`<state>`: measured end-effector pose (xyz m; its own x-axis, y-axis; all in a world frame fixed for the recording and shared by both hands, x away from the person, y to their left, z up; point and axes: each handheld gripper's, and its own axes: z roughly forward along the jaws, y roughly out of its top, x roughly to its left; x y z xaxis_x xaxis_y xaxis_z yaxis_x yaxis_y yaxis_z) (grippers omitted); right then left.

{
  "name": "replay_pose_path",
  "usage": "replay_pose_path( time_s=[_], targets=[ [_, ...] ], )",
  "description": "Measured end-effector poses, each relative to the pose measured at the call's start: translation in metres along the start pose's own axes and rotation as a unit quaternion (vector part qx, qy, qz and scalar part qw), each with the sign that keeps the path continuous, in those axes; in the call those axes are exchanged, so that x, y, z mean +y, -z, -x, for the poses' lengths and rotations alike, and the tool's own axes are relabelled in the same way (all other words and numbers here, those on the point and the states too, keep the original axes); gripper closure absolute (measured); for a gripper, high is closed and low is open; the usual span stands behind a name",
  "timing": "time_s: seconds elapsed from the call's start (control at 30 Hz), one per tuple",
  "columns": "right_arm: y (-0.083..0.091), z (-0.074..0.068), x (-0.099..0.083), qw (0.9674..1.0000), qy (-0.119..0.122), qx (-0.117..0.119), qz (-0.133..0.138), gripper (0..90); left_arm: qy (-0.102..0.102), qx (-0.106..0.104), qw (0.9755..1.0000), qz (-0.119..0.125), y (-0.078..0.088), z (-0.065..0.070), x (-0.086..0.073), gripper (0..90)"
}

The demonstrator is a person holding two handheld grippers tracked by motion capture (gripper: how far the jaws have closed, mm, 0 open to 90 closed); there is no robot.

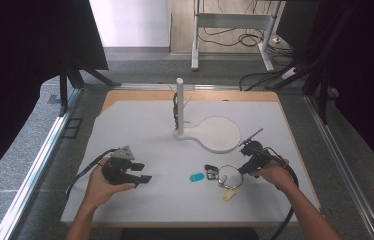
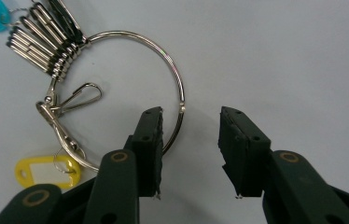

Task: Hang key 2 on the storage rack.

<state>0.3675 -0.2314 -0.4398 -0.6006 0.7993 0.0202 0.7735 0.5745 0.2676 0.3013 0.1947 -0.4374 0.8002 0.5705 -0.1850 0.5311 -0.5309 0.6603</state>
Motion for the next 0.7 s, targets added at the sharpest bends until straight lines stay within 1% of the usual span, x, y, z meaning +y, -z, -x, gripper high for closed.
replay_pose_path(
  time_s=[0.13,0.23,0.3,0.33,0.37,0.43,0.5,0.53,0.57,0.63,0.7],
  targets=[
    [-0.008,-0.002,0.004,0.9996,-0.006,0.002,-0.027,64.4,0.000,0.001,1.0000,-0.001,-0.001,0.000,0.000,43.0],
    [-0.014,-0.005,0.005,0.9990,-0.005,-0.006,-0.044,68.1,-0.001,0.001,1.0000,-0.001,0.000,0.001,-0.001,42.8],
    [-0.018,-0.007,0.005,0.9984,-0.009,-0.010,-0.056,70.2,0.001,0.001,1.0000,0.001,0.001,0.001,-0.001,42.8],
    [-0.018,-0.009,0.006,0.9981,-0.013,-0.013,-0.059,70.9,-0.001,0.002,1.0000,0.002,0.001,0.001,-0.001,42.7],
    [-0.019,-0.011,0.007,0.9978,-0.014,-0.016,-0.063,75.1,0.000,0.002,1.0000,0.002,0.001,0.001,-0.001,42.7],
    [-0.019,-0.012,0.008,0.9976,-0.013,-0.017,-0.067,76.5,0.002,0.002,1.0000,0.002,0.000,0.001,-0.001,42.7],
    [-0.020,-0.013,0.010,0.9969,-0.018,-0.019,-0.075,79.0,0.001,0.003,1.0000,-0.001,0.000,0.002,-0.001,42.7],
    [-0.020,-0.012,0.012,0.9964,-0.027,-0.016,-0.079,80.3,0.001,0.003,1.0000,-0.003,-0.001,0.002,-0.001,42.6],
    [-0.020,-0.012,0.012,0.9964,-0.027,-0.016,-0.079,80.3,-0.002,0.003,1.0000,-0.003,-0.001,0.002,-0.001,42.6],
    [-0.020,-0.010,0.013,0.9957,-0.035,-0.011,-0.084,82.3,0.001,0.003,1.0000,-0.001,0.000,0.002,-0.001,42.6],
    [-0.020,-0.007,0.014,0.9955,-0.042,-0.004,-0.085,86.1,-0.001,0.004,1.0000,-0.001,0.000,0.002,-0.001,42.5]
  ],
)
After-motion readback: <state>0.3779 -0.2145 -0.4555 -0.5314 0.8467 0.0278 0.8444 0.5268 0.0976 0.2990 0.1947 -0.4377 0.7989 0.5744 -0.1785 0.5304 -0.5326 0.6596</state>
